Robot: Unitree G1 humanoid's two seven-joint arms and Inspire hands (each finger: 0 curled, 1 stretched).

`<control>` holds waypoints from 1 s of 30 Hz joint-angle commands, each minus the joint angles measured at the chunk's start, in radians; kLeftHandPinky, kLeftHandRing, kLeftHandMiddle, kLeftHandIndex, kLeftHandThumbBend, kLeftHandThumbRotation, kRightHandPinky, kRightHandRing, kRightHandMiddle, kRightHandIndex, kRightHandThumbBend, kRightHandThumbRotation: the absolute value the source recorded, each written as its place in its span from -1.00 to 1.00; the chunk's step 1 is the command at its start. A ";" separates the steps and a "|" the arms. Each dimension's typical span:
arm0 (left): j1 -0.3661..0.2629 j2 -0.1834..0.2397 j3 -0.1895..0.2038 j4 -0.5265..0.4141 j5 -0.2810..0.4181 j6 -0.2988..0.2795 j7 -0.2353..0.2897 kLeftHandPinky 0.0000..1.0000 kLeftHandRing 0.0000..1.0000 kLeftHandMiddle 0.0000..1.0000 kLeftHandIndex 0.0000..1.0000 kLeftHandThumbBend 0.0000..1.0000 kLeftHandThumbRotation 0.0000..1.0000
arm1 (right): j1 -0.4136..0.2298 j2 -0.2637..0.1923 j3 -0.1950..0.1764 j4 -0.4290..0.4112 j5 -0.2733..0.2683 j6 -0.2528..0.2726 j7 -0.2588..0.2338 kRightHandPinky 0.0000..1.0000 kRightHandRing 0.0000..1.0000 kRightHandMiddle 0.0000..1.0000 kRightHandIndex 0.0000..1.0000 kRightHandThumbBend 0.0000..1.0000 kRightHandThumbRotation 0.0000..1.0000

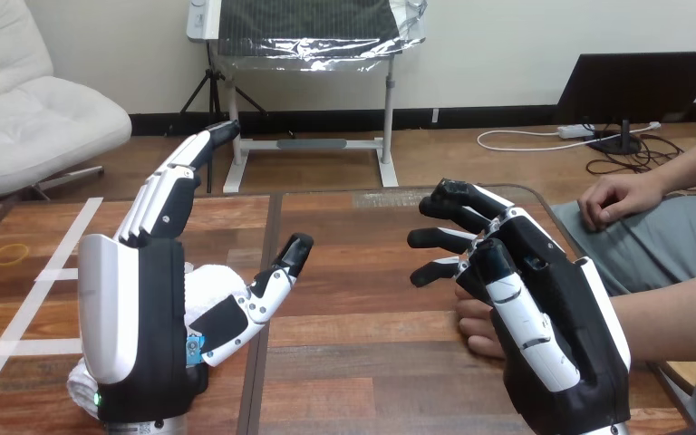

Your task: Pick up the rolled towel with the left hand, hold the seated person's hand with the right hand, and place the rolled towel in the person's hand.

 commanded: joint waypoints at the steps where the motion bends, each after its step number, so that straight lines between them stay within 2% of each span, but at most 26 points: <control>1: 0.146 -0.012 -0.062 -0.031 -0.009 0.002 0.003 0.45 0.60 0.64 0.60 0.36 -0.44 | -0.055 0.029 -0.011 0.005 0.009 -0.024 0.004 0.03 0.36 0.52 0.49 -0.03 0.05; 15: 0.151 -0.022 -0.055 -0.044 0.005 0.027 0.009 0.47 0.62 0.66 0.61 0.40 -0.39 | -0.056 0.032 -0.011 -0.005 0.009 -0.020 -0.004 0.02 0.34 0.53 0.49 -0.06 0.03; 30: 0.152 -0.002 -0.042 -0.049 0.008 0.025 0.016 0.52 0.66 0.70 0.67 0.37 -0.29 | -0.065 0.032 -0.011 0.001 0.001 -0.030 -0.003 0.00 0.33 0.51 0.48 -0.02 0.04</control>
